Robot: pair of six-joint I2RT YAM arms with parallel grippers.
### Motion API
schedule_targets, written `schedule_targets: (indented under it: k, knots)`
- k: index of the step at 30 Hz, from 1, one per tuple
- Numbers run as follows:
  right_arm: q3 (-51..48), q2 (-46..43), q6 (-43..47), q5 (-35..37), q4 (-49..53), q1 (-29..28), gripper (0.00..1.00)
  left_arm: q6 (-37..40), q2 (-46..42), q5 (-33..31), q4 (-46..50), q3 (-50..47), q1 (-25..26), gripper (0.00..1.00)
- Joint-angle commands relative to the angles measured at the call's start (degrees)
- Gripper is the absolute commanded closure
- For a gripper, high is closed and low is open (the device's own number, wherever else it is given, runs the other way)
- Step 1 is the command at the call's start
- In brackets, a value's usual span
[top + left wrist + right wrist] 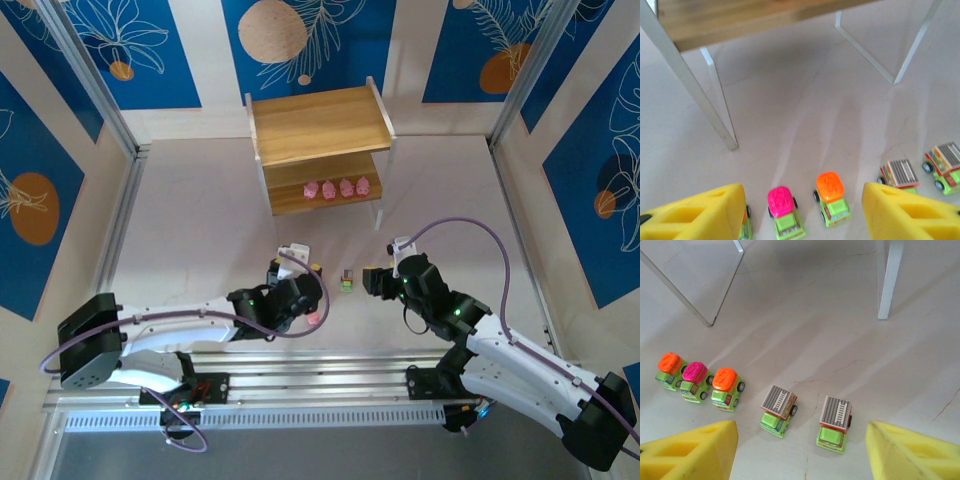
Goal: Place and organize the plastic toys onto the shelf
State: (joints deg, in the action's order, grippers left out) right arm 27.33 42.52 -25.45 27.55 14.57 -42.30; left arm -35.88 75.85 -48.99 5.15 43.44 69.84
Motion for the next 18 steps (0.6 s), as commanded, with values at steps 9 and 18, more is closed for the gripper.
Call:
schedule_targets:
  k: [9, 18]
  knots:
    - [-1.9, -2.8, -1.0, -2.2, 0.6, -0.7, 0.31, -13.6, 6.4, -3.4, 3.0, -2.5, 7.1, 0.37]
    - [-2.1, -3.0, -0.7, -1.6, 0.3, -0.8, 0.31, -27.0, 14.2, -4.7, 6.9, 0.1, 14.4, 0.38]
